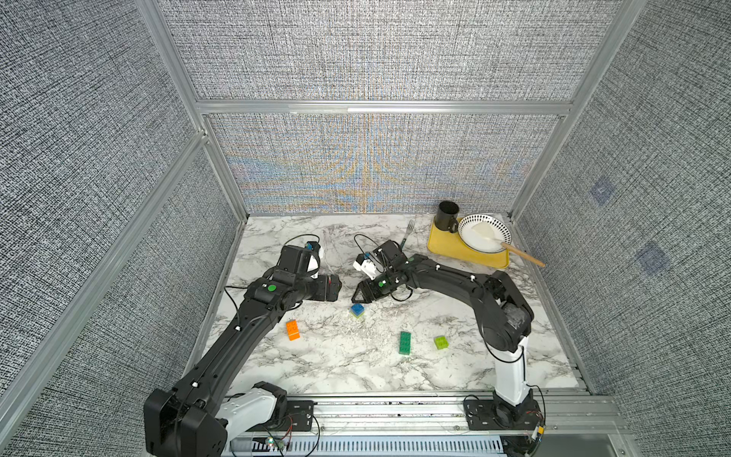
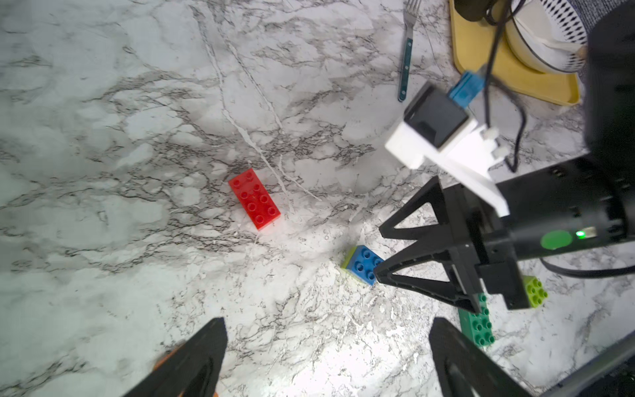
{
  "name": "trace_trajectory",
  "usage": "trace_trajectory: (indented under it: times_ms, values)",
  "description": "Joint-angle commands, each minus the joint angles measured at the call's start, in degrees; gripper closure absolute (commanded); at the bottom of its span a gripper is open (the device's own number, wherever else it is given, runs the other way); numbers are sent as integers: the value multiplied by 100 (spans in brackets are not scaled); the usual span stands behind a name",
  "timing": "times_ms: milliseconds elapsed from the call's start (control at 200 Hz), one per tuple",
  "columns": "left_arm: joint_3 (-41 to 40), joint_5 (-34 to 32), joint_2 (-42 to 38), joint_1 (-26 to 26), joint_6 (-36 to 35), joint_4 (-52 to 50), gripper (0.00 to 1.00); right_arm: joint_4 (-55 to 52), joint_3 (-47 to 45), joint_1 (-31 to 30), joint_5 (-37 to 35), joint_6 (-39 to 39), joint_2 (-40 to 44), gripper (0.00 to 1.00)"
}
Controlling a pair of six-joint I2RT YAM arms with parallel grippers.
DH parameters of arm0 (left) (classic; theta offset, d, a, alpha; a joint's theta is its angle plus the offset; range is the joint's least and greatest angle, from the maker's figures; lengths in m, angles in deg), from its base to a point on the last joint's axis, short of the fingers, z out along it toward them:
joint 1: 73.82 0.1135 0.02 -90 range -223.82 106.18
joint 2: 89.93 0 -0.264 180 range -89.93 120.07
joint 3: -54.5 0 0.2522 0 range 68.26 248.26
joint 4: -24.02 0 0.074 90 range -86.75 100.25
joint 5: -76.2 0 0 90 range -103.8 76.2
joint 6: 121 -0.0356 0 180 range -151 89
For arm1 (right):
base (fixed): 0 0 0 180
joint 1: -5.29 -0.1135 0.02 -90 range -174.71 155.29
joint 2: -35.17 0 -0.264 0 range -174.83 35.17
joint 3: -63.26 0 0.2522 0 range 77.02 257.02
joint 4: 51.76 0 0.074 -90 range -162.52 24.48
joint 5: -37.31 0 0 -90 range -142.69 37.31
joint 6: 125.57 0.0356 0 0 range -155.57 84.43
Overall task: Assemble an ice cream with lego
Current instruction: Assemble the lego brick with the lego brick.
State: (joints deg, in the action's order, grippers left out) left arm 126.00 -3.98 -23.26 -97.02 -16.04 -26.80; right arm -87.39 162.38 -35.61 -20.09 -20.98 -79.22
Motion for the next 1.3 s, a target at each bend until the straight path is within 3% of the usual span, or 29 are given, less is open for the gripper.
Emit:
trace_trajectory:
  times_ms: [0, 130, 295, 400, 485, 571, 676, 881, 1296]
  values:
    - [84, 435, 209, -128, -173, 4, 5, 250, 0, 14, 80, 267, 205, 38]
    - [187, 459, 550, -415, -361, -227, 7, 46, -214, 69, -659, 432, 616, 38]
    - [343, 56, 1063, -823, -508, -665, 15, -1285, -947, 82, -3497, 901, 1744, 38]
    - [448, -136, 1510, -1011, -499, -835, 26, -1746, -1848, 131, -4439, 1289, 2708, 38]
    - [561, -33, 1887, -1081, -354, -831, 43, -1641, -2665, 234, -4397, 1651, 3446, 38]
    - [838, -41, 2307, -1124, -175, -949, 73, -1275, -3464, 366, -4148, 1951, 4103, 38]
    - [1258, -114, 2738, -1184, -121, -1139, 89, -1179, -4132, 486, -4205, 2153, 4733, 38]
    - [1722, -183, 3358, -1268, -17, -1227, 93, -971, -4677, 548, -4007, 2117, 5384, 38]
    - [1725, -476, 3906, -1353, 156, -1150, 96, -934, -4695, 776, -3875, 1997, 5265, 36]
